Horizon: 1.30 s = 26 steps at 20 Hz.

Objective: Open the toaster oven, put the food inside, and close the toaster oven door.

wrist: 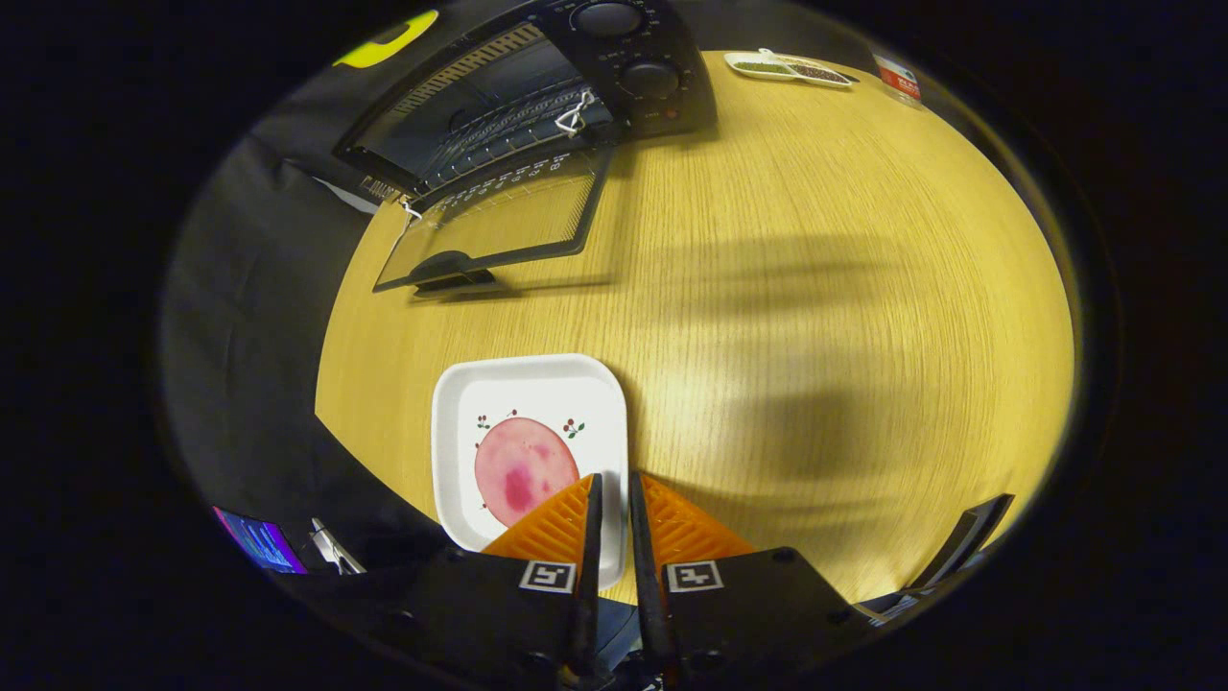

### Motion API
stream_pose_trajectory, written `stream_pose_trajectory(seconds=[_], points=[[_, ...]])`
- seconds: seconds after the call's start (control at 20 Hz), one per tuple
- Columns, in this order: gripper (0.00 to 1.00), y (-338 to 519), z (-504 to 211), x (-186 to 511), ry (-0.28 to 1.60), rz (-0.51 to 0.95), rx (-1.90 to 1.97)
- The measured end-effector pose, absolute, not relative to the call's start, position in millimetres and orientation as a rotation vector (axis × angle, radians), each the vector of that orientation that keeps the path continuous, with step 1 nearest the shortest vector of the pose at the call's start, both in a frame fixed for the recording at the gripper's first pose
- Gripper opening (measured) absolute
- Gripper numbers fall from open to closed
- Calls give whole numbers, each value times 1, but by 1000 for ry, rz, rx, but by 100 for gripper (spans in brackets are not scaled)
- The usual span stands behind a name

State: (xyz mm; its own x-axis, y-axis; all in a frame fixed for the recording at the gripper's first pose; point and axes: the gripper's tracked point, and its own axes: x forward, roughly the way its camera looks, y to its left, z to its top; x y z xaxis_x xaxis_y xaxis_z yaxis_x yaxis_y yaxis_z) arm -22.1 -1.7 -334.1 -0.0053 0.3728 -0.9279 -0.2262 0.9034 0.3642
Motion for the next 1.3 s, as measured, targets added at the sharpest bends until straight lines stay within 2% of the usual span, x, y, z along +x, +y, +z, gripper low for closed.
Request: stream_pose_trajectory(seconds=[0.15,0.25,0.85,1.3], points=[[20,0,-340,-23,1526,447,122],[3,-2,-339,-19,1521,433,122],[2,33,-324,-41,1504,443,393],[2,82,-273,-11,1378,484,541]])
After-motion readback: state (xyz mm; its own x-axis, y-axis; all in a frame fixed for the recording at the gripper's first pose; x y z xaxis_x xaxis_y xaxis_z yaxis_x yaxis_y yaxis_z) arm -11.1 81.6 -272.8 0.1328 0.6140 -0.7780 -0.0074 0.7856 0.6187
